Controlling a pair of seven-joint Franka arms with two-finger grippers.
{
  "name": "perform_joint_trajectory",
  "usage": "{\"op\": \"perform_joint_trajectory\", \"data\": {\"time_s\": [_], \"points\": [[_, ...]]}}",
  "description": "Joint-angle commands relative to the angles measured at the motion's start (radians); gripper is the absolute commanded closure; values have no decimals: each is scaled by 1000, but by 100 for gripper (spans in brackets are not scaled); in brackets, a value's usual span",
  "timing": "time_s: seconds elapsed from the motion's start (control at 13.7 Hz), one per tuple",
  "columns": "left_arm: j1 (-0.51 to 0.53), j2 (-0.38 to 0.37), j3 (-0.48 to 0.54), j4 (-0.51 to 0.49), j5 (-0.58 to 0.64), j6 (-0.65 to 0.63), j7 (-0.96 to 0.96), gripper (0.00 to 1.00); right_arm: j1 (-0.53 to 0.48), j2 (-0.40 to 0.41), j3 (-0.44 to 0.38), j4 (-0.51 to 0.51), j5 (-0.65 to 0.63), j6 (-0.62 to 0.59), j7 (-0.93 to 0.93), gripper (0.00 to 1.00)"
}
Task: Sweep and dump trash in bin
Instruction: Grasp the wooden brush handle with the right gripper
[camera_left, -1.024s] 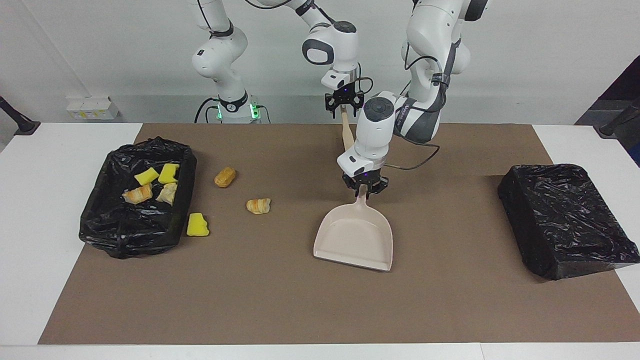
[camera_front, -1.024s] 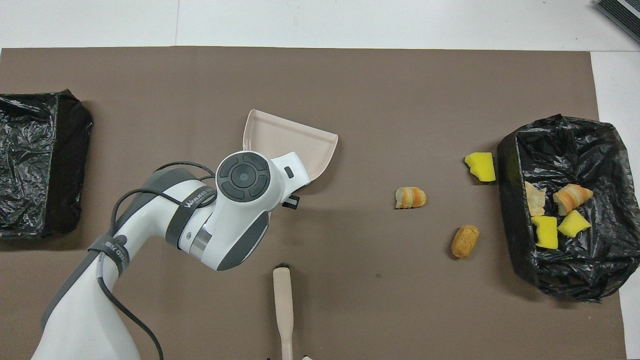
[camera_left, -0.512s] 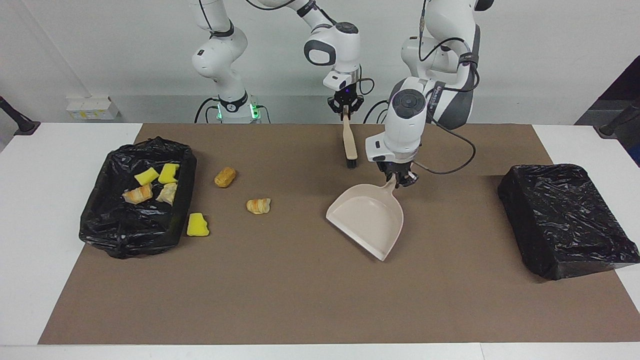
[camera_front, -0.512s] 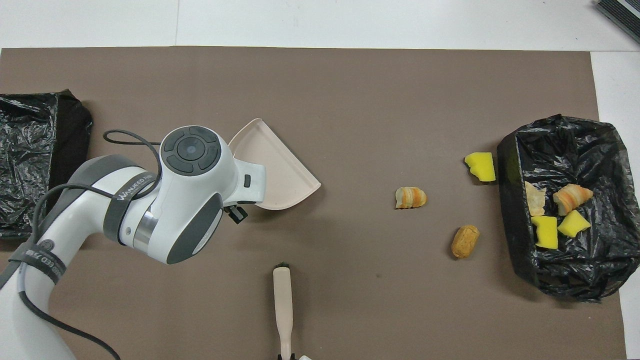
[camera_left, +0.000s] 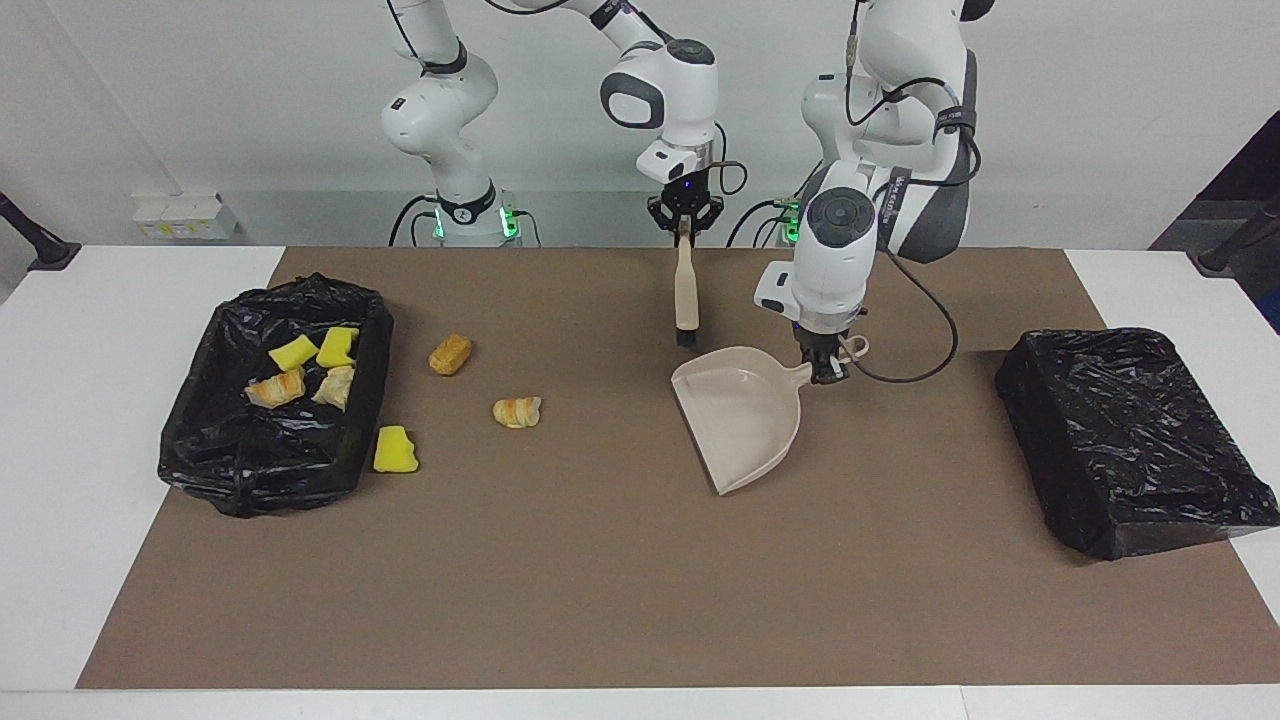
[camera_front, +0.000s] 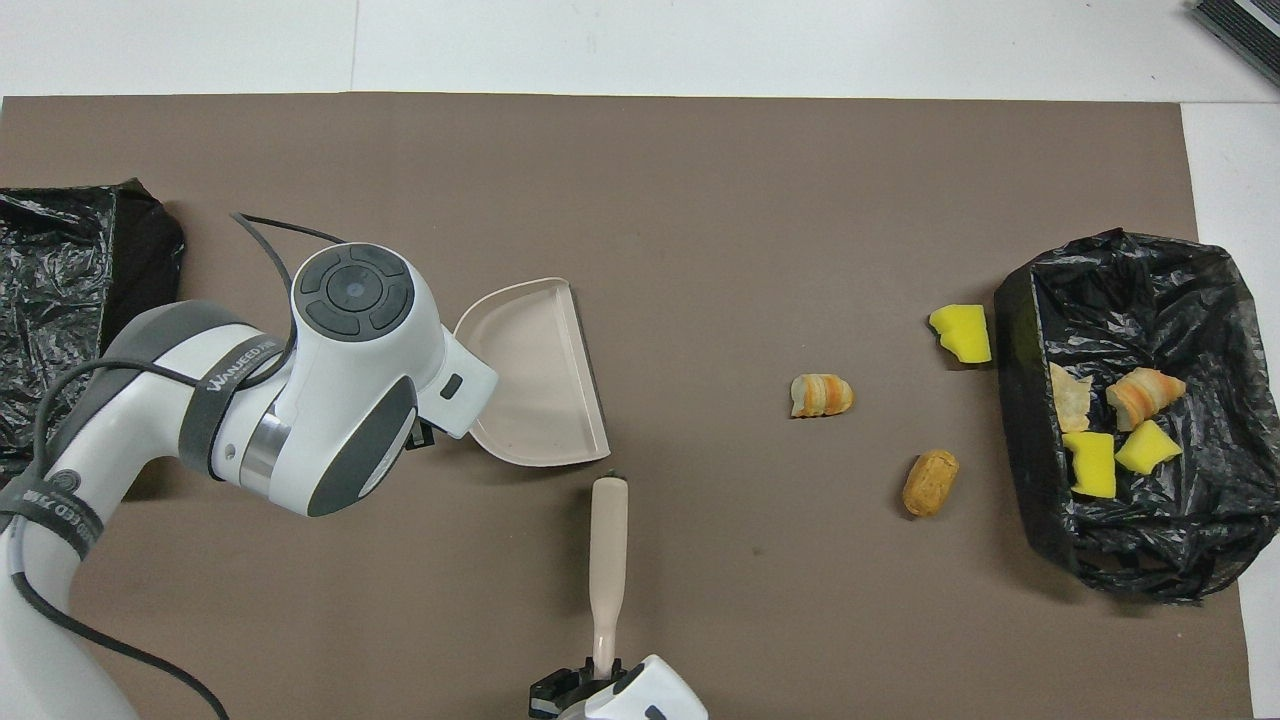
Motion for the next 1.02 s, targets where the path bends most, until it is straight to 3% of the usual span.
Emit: {"op": "perform_joint_trajectory", "data": {"time_s": [0.0, 0.15, 0.44, 0.51, 0.59, 0.66, 0.73, 0.95], "points": [[1, -19, -8, -34, 24, 43, 80, 100, -99, -132, -5, -18, 0, -138, -95, 100], [-19, -16, -10, -52, 24, 49, 80, 100, -177, -150, -12, -20, -2, -218, -195, 100], [-56, -28, -13, -75, 21, 72, 64, 100, -410, -101, -14, -21, -28, -229, -348, 100], [-58, -33, -13, -83, 21, 67, 61, 100, -455, -88, -14, -21, -58, -229, -389, 100], [-58, -35, -13, -83, 21, 72, 61, 93, -496, -79, -14, -21, -113, -228, -417, 100], [-56, -35, -13, -86, 21, 73, 61, 93, -539, -65, -14, -20, -168, -221, -462, 100], [-53, -35, -13, -88, 21, 72, 61, 100, -579, -56, -14, -18, -218, -209, -514, 100], [-50, -36, -13, -94, 21, 75, 61, 100, -726, -12, -12, -7, -319, -122, -671, 100]]}}
